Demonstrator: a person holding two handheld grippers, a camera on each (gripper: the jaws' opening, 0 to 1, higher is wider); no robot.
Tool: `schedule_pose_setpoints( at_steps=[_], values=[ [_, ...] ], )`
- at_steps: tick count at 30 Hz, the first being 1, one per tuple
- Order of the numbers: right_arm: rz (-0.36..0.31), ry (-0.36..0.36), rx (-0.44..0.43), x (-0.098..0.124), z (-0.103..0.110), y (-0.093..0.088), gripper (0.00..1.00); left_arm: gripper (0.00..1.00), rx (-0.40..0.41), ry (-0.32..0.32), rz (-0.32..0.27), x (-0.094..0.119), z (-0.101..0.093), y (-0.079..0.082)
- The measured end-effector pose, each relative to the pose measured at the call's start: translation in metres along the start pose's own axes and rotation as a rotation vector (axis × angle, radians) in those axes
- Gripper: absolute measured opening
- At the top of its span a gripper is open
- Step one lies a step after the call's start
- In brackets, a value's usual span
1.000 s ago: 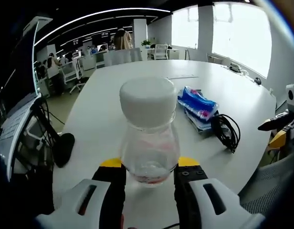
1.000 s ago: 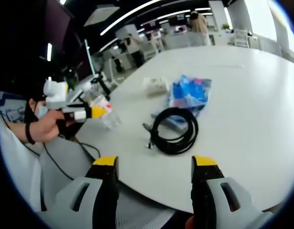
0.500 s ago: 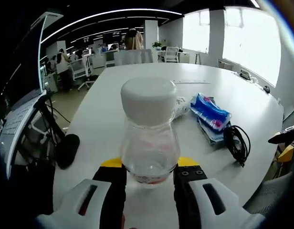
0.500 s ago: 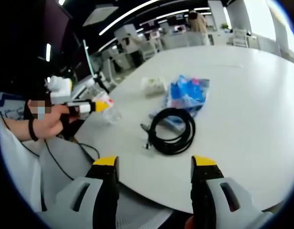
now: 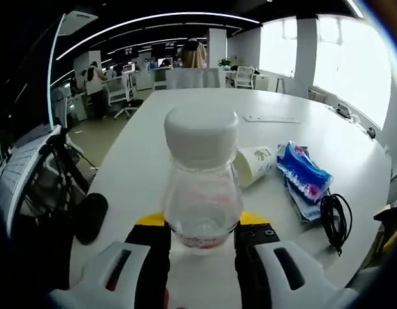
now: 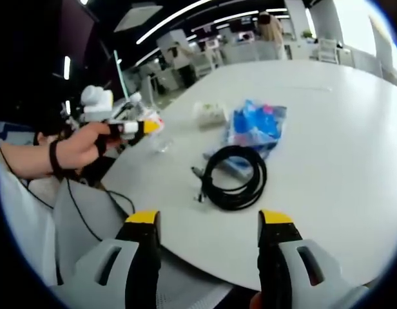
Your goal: Arrange the tabletop items into an orderly group along one side of the table until the central work area is clear of visible clutter.
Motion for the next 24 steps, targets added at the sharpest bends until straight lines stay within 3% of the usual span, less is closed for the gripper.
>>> schedule_pose_setpoints(
  at_steps=[24],
  values=[
    [0.032, 0.006, 0.009, -0.003, -0.003, 0.006, 0.59, 0.37, 0.025, 0.033, -0.003, -0.039, 0.011, 0.034]
  ],
)
Point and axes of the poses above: the point that each gripper's makers call its tool centre point, and the gripper's own axes: x roughly backward along the fingers, z roughly to its left, y roughly out of its top, the point moved 4 cm from there along x, roughly backward along the fingers, and after that the axes turned 5 degrees about -x, right-handed, at the moved point
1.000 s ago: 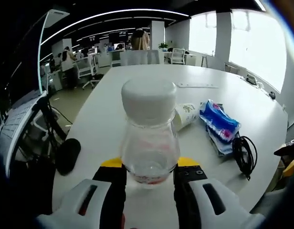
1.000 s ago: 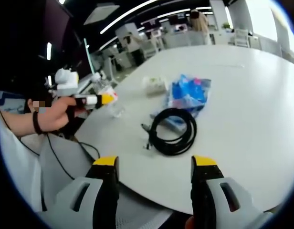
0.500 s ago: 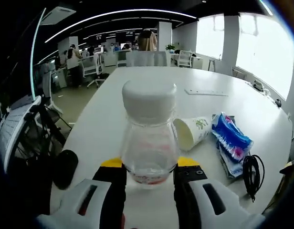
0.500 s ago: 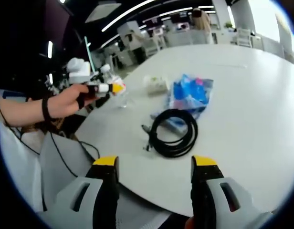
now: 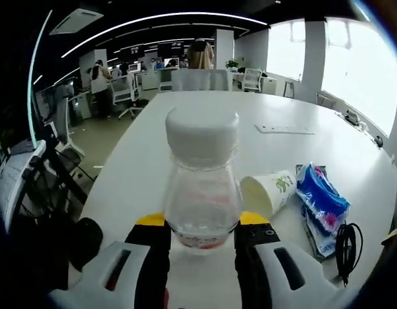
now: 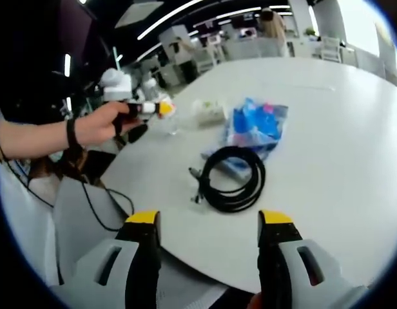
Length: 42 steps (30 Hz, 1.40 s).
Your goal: Arrange the tabletop items into an orderly group along one side of the table until the central work area is clear of visible clutter.
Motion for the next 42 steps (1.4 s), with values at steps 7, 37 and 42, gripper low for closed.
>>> schedule_pose_setpoints(
  at_steps=[7, 37, 42],
  values=[
    [0.000, 0.003, 0.000, -0.001, 0.001, 0.002, 0.59, 0.37, 0.007, 0.009, -0.001, -0.006, 0.000, 0.003],
    [-0.012, -0.019, -0.035, 0.008, -0.007, -0.011, 0.59, 0.42, 0.142, -0.048, -0.020, -0.007, -0.004, 0.009],
    [-0.022, -0.021, -0.042, 0.009, -0.006, -0.011, 0.59, 0.44, 0.075, -0.080, -0.046, 0.001, 0.002, 0.011]
  ],
)
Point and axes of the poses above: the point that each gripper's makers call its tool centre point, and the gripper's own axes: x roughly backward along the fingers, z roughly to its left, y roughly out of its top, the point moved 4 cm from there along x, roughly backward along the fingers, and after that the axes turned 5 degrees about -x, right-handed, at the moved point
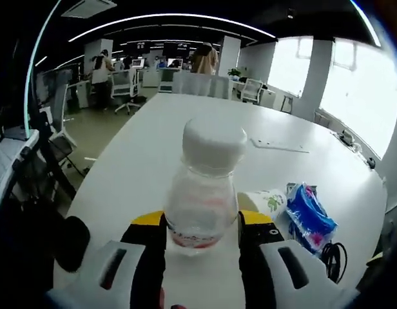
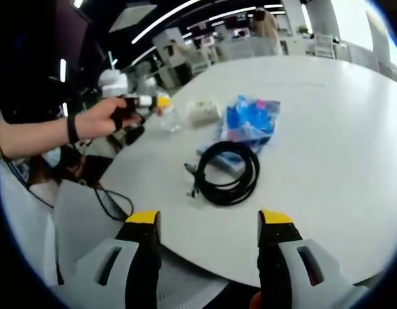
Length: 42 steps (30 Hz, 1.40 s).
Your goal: Arrange the tabletop items into an orderly group along one side of the table until the central work area is clear of visible clutter.
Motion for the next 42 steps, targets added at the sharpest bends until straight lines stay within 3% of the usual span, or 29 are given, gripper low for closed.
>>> schedule_pose_setpoints(
  at_steps=[10, 18, 31, 42],
  values=[
    [-0.007, -0.009, -0.010, 0.004, -0.003, -0.002, 0.59, 0.48, -0.037, -0.119, -0.002, -0.001, 0.005, 0.001],
    [0.002, -0.005, -0.005, 0.003, -0.001, -0.004, 0.59, 0.41, -0.054, -0.166, -0.007, -0.009, 0.003, 0.003],
    [-0.010, -0.003, -0.005, 0.001, 0.000, 0.001, 0.59, 0.39, 0.022, -0.036, -0.009, -0.009, -0.004, 0.002],
    [-0.033, -0.011, -0.026, 0.005, -0.004, 0.002, 0.59, 0.40, 0.075, -0.017, -0.001, -0.005, -0.004, 0.001]
  ],
)
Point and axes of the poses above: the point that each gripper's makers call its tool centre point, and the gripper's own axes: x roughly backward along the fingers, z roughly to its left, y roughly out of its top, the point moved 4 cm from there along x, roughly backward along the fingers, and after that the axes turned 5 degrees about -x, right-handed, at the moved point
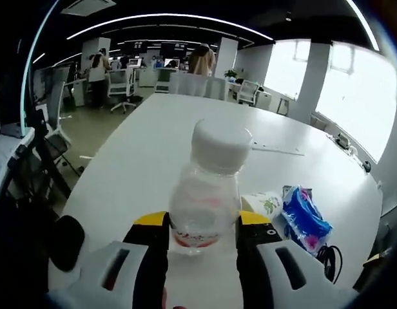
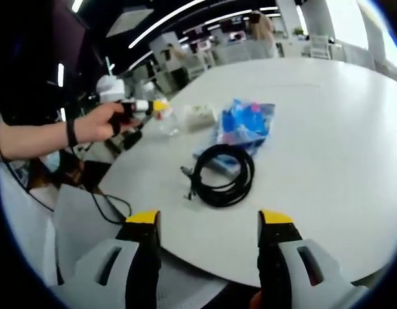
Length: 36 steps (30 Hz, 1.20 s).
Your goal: Arrange the tabletop items into an orderly group along one side of the table until the central work area is clear of visible clutter.
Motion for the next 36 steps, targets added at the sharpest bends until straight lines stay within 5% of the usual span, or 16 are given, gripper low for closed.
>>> schedule_pose_setpoints(
  at_steps=[14, 36],
  values=[
    [-0.009, 0.023, -0.005, -0.004, 0.003, 0.000, 0.59, 0.40, 0.046, -0.013, -0.034, 0.035, -0.007, -0.010],
    [0.034, 0.077, 0.043, -0.023, 0.001, 0.004, 0.59, 0.40, 0.070, -0.022, 0.049, 0.116, -0.008, -0.095]
  ],
)
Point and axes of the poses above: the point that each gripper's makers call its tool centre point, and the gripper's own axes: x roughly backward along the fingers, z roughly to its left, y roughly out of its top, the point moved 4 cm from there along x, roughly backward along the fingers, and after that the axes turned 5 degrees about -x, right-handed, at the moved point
